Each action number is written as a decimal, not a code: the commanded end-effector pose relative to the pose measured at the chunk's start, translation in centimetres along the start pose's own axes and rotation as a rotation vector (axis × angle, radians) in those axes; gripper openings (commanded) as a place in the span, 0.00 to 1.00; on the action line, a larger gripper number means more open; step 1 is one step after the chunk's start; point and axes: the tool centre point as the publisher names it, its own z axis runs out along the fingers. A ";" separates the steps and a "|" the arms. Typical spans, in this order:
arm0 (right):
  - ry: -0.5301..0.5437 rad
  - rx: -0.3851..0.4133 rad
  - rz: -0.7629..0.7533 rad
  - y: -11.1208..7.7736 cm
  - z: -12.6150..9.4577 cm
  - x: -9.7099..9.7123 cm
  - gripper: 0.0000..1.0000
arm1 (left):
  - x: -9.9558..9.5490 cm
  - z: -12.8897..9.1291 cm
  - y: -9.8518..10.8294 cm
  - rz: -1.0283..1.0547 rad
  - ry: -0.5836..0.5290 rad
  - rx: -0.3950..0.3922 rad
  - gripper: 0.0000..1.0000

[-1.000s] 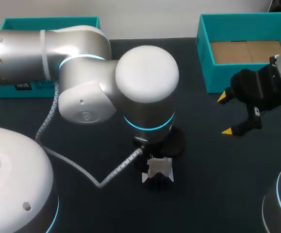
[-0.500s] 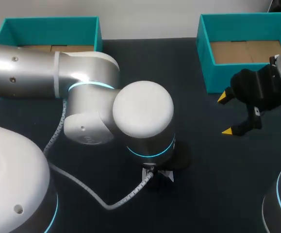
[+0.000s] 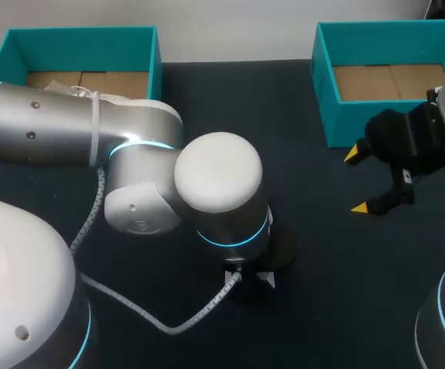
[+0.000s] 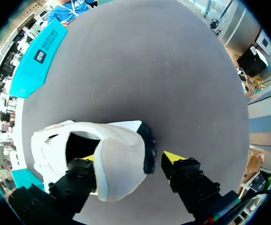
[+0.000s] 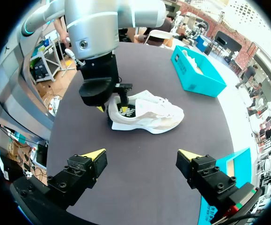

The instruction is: Take the shoe out of the shoebox, open the shoe tongue, remove and reinsert the insole, then place the shoe into the shoebox

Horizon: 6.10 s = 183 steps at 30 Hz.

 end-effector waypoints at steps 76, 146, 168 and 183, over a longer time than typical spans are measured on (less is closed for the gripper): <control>0.000 0.002 0.000 0.0 0.1 0.0 1.00 | -14.5 -21.8 15.5 0.114 0.406 0.099 0.00; 0.000 0.002 0.000 0.0 0.1 0.0 1.00 | -42.6 -21.2 47.6 0.129 0.409 -0.015 0.00; 0.000 0.002 0.000 0.0 0.1 0.0 1.00 | -47.5 -18.9 49.9 0.121 0.452 -0.061 0.00; 0.000 0.002 0.000 0.0 0.1 0.0 1.00 | -47.8 -18.9 50.0 0.126 0.456 -0.060 0.00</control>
